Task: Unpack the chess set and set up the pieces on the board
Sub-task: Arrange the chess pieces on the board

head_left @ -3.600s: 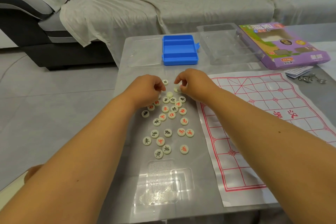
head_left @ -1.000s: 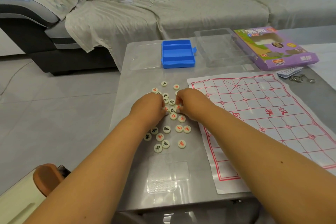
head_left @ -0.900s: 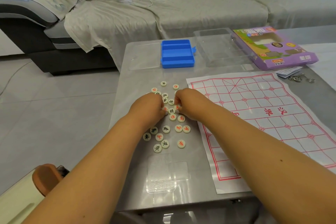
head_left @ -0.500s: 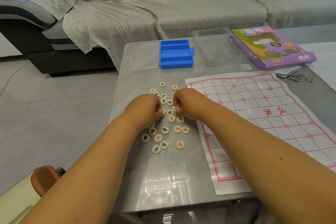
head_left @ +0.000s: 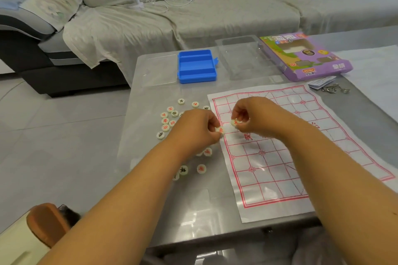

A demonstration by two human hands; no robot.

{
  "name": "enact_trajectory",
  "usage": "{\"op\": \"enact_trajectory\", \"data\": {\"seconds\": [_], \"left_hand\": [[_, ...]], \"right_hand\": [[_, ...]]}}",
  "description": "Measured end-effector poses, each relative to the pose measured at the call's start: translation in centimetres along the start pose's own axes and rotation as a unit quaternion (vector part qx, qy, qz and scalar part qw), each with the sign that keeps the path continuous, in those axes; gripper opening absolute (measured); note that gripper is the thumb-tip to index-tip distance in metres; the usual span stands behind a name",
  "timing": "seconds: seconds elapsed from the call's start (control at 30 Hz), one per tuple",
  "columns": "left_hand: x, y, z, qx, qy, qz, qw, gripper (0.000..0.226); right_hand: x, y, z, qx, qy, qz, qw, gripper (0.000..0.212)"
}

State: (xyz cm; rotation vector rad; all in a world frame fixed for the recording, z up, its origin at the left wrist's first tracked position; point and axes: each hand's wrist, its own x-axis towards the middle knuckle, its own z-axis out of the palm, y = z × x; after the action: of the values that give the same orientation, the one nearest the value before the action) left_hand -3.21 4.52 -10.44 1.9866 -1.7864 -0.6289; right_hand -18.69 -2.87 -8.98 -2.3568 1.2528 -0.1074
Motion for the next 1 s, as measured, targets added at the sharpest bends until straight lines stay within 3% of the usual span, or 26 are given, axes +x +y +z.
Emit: {"op": "enact_trajectory", "data": {"seconds": [0.3,0.43,0.63,0.73,0.9,1.0], "left_hand": [[-1.5,4.4,6.2,0.037,-0.075,0.063,0.995,0.015],[-2.3,4.3,6.8,0.052,-0.082,0.068,0.993,0.027],[-2.3,0.5,1.8,0.042,0.028,-0.043,0.998,0.021],[-2.3,-1.6,0.1,0.097,0.017,-0.096,0.99,0.024],[-2.4,-3.1,0.8,0.151,-0.018,-0.089,0.984,0.027],[-2.3,-3.7,0.7,0.138,-0.002,-0.086,0.987,0.021]], "right_hand": [[-6.4,5.2,1.3,-0.015,-0.058,0.036,0.998,0.019],[-6.8,5.4,1.8,-0.024,-0.068,0.04,0.997,0.023],[-4.7,1.1,2.0,0.007,0.028,-0.006,1.0,0.027],[-2.6,-1.8,3.9,-0.003,-0.006,-0.031,0.999,0.034],[-0.3,-4.1,5.7,-0.037,-0.046,-0.045,0.997,0.057],[0.5,-4.5,5.5,-0.06,-0.061,-0.041,0.995,0.055]]}}
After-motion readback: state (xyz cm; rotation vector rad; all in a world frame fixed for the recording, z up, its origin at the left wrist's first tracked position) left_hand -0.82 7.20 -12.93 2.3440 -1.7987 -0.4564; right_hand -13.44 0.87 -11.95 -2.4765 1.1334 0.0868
